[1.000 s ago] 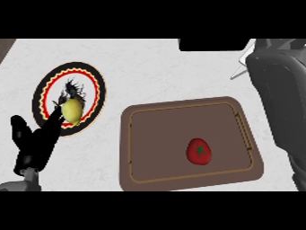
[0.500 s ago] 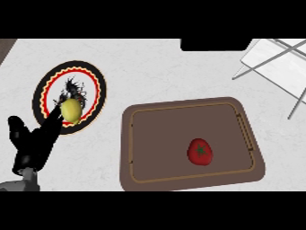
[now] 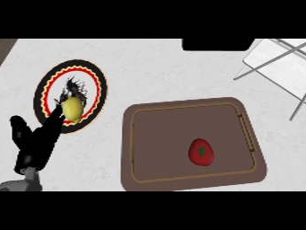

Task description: Pick the squash from the tray and place it in the tiered shelf

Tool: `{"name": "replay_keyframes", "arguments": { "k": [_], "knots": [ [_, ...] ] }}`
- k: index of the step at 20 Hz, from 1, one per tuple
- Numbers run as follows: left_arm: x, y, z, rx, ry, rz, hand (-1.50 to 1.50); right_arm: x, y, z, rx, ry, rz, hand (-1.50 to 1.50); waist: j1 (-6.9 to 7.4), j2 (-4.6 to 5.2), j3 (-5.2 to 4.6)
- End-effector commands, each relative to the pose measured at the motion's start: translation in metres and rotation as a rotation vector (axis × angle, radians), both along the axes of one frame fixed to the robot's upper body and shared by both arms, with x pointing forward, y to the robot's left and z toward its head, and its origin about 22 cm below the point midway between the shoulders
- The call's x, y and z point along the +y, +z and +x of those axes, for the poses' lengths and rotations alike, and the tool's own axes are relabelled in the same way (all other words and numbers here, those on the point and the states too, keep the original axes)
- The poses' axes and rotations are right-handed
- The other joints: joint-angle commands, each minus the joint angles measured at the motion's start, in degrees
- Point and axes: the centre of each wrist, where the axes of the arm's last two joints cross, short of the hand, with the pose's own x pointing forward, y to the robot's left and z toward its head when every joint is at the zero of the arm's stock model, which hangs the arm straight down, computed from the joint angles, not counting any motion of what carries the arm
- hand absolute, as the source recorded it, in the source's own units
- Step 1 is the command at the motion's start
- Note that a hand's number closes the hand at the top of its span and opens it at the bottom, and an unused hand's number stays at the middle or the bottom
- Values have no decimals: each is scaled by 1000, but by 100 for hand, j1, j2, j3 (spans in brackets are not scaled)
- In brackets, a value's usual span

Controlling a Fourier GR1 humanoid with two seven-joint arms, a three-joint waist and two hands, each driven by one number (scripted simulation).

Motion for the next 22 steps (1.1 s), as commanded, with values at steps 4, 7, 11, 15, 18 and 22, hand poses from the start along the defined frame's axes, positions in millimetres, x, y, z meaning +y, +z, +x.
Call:
{"name": "replay_keyframes", "arguments": {
  "k": [4, 7, 11, 15, 18, 22],
  "knots": [
    [-6, -20, -1, 36, -2, -17, 0, -33, -13, 17, 82, -4, -11, 150, 16, 44, -33],
    [6, -9, -1, 48, 3, -5, 0, -57, -17, 19, 120, -4, -33, 150, 45, 47, -30],
    [-7, -14, -5, 40, -13, 1, 0, -58, -30, 29, 91, -10, -23, 150, 44, 39, -30],
    [-7, -9, 5, 43, -19, -7, 0, -76, -40, 39, 96, -35, -50, 150, 108, 68, -29],
    [-11, -3, 11, 58, -20, -19, 0, -68, -53, 42, 88, -20, -78, 150, 47, 44, -30],
    [-4, -2, 11, 55, -1, -16, 0, -78, -60, 42, 57, 33, -61, 150, 29, 36, -29]
  ]
}}
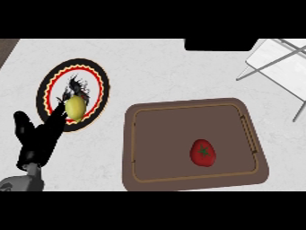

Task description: Pick the squash from the tray and place it in the tiered shelf

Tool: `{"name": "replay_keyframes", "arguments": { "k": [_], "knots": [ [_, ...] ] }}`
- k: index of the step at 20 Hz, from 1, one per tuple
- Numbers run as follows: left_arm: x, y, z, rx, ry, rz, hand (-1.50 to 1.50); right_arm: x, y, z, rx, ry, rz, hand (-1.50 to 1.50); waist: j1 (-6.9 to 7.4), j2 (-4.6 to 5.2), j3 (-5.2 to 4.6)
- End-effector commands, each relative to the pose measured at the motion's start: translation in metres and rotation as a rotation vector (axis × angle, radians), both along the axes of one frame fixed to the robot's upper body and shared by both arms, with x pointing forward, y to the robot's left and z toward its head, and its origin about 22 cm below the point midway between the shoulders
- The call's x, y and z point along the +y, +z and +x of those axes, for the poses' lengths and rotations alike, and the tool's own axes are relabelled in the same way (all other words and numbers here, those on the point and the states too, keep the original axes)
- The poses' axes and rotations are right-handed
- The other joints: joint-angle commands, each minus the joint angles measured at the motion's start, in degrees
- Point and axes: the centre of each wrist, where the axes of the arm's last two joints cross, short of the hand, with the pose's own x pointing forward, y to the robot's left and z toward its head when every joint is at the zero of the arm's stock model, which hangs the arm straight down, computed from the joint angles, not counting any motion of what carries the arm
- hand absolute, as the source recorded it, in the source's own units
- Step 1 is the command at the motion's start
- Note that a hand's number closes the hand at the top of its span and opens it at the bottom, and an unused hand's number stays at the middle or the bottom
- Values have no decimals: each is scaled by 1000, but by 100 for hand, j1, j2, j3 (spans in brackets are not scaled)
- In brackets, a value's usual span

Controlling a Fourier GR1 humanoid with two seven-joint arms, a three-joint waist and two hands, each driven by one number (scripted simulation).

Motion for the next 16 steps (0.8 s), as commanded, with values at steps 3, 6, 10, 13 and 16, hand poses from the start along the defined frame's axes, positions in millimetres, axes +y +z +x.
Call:
{"name": "replay_keyframes", "arguments": {
  "k": [3, 6, 10, 13, 16],
  "knots": [
    [-7, -12, -4, 42, 29, 1, 0, 9, -14, 2, -24, 53, 0, 150, -91, 0, -42],
    [-6, -17, 0, 47, 12, -12, 0, -7, -16, 7, -6, 51, 0, 150, -40, 32, -42],
    [-10, -16, 3, 53, 8, -14, 0, 10, -4, 8, 81, 40, -36, 150, -63, 18, -44],
    [-10, -18, -1, 47, 7, 5, 0, -9, 2, 2, -161, -43, 101, -150, -24, 45, -41],
    [-2, -19, -5, 31, 5, 0, 0, -9, 2, -2, -229, -57, 156, -150, -81, 13, -42]
  ]
}}
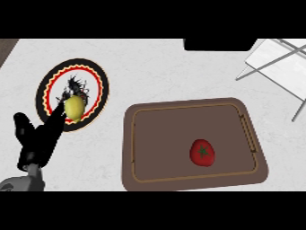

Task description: Pick the squash from the tray and place it in the tiered shelf

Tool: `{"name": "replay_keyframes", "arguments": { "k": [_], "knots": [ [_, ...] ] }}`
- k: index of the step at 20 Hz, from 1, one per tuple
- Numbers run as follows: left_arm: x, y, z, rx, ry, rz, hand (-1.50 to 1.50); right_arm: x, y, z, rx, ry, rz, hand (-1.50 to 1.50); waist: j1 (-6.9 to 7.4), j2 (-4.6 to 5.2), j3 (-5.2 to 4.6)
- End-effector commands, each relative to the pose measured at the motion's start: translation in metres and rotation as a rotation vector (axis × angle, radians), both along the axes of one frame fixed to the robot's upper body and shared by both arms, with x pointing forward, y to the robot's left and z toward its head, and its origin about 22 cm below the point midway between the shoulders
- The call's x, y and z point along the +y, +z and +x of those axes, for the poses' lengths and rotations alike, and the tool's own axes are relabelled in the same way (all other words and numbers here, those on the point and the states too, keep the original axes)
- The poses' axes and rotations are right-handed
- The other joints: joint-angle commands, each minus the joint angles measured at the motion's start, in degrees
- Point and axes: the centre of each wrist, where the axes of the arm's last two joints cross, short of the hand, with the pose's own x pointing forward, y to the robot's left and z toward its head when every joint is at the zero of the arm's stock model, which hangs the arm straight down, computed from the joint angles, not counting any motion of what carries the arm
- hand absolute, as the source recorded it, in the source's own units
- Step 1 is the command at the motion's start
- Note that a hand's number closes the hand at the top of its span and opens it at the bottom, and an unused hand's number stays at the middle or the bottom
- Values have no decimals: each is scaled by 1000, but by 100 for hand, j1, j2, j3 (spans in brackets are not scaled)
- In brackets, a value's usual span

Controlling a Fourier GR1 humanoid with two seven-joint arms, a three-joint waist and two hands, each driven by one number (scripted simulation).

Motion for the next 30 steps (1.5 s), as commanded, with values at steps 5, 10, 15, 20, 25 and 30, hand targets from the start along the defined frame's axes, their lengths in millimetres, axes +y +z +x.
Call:
{"name": "replay_keyframes", "arguments": {
  "k": [5, 10, 15, 20, 25, 30],
  "knots": [
    [-2, -8, -14, 54, -4, 0, 0, -11, 3, -6, -261, 8, 187, -150, 14, 22, -31],
    [-8, -13, -10, 73, 12, -29, 0, -14, 22, -18, -451, 5, 291, -150, -57, 5, -34],
    [-1, -5, -4, 63, 25, -33, 0, -38, 52, -42, -568, -121, 233, -150, -81, 2, -38],
    [-1, -11, -4, 69, 6, -36, 0, -64, 46, -62, -604, -299, 216, -150, -130, 1, -39],
    [7, -8, -17, 59, 43, -22, 0, -92, 62, -120, -694, -373, 222, -150, -274, -69, -36],
    [7, -11, -15, 67, 62, -9, 0, -110, 55, -171, -670, -323, 270, -150, -301, -55, -34]
  ]
}}
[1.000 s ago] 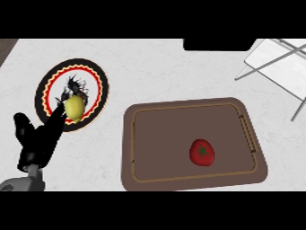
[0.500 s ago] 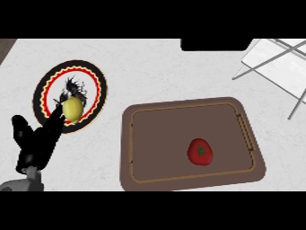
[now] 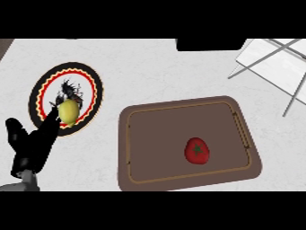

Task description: Pick the squash from the tray and place it in the tiered shelf

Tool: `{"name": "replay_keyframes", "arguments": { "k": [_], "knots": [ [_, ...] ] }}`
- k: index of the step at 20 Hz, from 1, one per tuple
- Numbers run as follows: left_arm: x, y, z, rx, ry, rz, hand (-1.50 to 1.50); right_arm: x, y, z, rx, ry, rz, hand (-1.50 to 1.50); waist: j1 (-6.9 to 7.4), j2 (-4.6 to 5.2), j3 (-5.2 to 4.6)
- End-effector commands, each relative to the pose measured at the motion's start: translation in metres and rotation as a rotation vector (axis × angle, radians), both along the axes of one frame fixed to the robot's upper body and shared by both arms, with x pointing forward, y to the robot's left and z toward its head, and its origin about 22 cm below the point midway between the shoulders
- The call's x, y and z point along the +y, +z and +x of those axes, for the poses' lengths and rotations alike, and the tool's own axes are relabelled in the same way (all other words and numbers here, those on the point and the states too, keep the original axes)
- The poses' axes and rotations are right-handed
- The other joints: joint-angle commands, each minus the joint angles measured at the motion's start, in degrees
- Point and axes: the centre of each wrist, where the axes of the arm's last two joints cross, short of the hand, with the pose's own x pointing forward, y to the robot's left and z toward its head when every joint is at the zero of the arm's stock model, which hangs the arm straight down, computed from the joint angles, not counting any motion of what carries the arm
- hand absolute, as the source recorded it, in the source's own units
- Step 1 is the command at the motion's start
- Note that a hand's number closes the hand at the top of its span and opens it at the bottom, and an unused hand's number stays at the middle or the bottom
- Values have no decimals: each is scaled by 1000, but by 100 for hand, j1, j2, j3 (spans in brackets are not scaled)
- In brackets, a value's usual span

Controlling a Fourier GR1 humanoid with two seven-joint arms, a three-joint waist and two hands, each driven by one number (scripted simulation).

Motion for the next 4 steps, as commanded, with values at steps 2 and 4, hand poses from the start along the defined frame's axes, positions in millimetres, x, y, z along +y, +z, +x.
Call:
{"name": "replay_keyframes", "arguments": {
  "k": [2, 4],
  "knots": [
    [-3, -18, -1, 57, 18, -8, 0, -6, 3, -56, -7, 36, -7, -150, -57, 32, -27],
    [-3, -14, 4, 54, 8, -15, 0, -16, -2, -79, -6, 57, -21, -150, -73, 33, -23]
  ]
}}
